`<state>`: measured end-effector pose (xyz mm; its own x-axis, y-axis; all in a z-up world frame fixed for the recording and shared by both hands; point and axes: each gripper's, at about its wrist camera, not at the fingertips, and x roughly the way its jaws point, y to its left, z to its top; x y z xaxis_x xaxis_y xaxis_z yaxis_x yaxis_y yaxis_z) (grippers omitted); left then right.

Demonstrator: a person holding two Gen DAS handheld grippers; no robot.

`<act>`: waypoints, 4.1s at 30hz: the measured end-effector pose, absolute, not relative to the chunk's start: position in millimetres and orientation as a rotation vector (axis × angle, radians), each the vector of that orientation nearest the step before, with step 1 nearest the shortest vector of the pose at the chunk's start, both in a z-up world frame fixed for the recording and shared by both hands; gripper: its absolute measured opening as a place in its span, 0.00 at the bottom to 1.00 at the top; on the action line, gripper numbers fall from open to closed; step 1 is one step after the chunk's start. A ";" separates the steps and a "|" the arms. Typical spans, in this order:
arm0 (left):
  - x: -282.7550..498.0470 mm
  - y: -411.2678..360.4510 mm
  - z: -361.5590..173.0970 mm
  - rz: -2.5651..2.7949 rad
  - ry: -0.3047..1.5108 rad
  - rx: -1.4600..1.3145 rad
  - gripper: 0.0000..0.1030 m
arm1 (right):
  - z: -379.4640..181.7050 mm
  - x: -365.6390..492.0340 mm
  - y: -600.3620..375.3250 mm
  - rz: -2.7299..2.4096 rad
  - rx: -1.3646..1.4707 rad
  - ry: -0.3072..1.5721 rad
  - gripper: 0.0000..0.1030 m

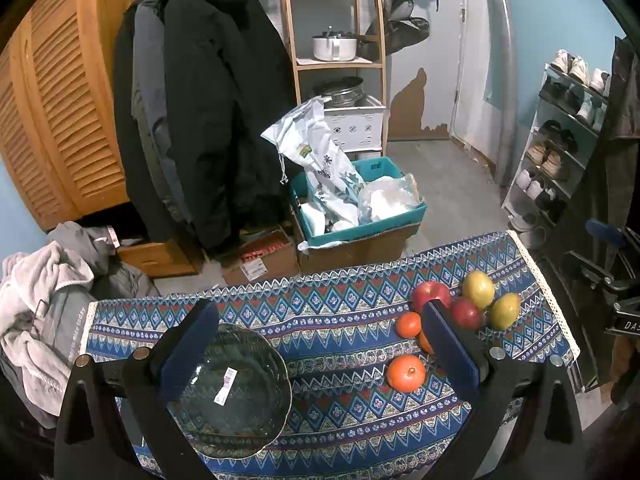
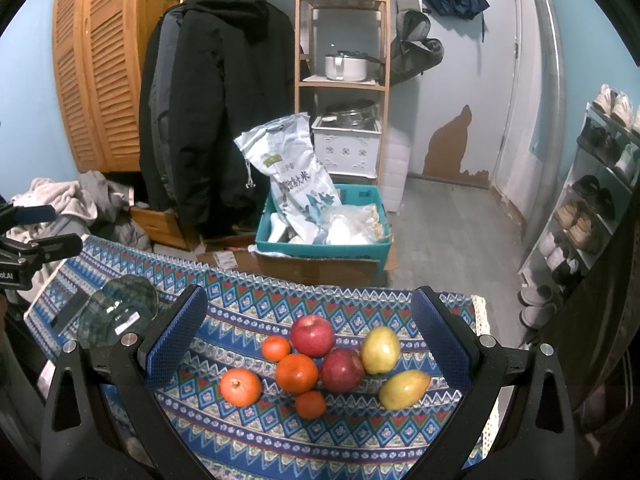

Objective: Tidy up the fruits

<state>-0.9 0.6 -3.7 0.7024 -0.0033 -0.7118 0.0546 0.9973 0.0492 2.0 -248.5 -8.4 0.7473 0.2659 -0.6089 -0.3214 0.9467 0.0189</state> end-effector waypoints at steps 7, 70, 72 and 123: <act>0.0 2.7 -4.9 -0.033 0.798 0.056 0.99 | -8.7 1.6 -248.6 0.323 -0.088 0.652 0.97; 42.9 -26.2 -76.4 -0.094 0.992 0.109 0.99 | -76.5 48.6 -309.7 0.177 -0.114 0.858 0.97; 47.1 -31.2 -82.7 -0.092 1.000 0.122 0.99 | -88.2 56.6 -318.1 0.159 -0.114 0.895 0.97; 89.7 -111.1 -301.0 -0.315 1.457 0.073 0.69 | -282.4 114.5 -359.5 0.117 -0.009 1.362 0.70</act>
